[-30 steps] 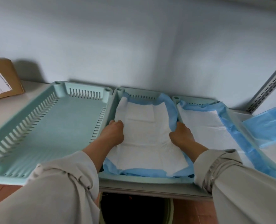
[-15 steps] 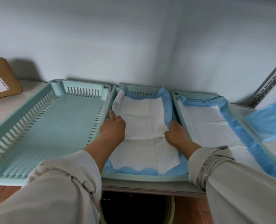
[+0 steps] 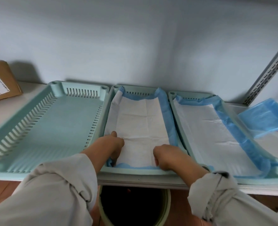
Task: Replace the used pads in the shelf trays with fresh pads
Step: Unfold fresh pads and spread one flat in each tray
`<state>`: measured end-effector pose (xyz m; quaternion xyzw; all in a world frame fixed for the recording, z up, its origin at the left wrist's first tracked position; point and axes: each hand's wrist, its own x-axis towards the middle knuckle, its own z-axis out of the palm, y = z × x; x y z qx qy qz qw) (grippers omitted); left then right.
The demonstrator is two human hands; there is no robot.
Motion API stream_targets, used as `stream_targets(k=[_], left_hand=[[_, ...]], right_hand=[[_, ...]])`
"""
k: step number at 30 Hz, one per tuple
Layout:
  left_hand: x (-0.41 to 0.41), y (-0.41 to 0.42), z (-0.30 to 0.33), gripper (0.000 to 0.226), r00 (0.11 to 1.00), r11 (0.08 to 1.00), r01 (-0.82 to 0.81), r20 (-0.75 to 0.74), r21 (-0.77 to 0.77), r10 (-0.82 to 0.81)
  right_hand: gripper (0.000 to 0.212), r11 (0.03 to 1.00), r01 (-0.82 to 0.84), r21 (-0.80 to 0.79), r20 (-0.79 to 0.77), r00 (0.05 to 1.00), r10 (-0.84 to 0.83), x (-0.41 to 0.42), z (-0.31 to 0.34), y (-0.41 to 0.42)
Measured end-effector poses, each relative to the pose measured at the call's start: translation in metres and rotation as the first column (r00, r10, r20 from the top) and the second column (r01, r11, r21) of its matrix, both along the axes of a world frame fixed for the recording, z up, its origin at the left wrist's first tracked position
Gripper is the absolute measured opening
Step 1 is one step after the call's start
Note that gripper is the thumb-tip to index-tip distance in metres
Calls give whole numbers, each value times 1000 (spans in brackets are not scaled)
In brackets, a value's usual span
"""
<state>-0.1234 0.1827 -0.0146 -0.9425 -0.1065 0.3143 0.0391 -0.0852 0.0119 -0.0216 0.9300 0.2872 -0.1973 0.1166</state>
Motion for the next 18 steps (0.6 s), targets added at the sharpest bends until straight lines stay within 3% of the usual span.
stream_targets(k=[3,5,9,13,18], left_hand=[[-3,-1,-4,103,1000,999,24,-12,23,-24],[-4,0,-1,94,999,999,48,13,7,-48],[-3,1,10,40,970,996,62,239,-70,-43],[-8,-4,7,22,992,992,122,25,-28,-121],[-11,-10,13,41,980,986,151,-121,-68,-159]], right_hand=[[27,999,19,-34,-49,999,-21,4,0,-2],[30,999,40,-18,-83,996,-41,7,6,-2],[27,1000,23,-21,-28,999,-23,10,19,-1],[23,993,2,-117,-29,1000,-5,10,18,-4],[35,982,-22,-187,-80,997,7,6,15,-2]])
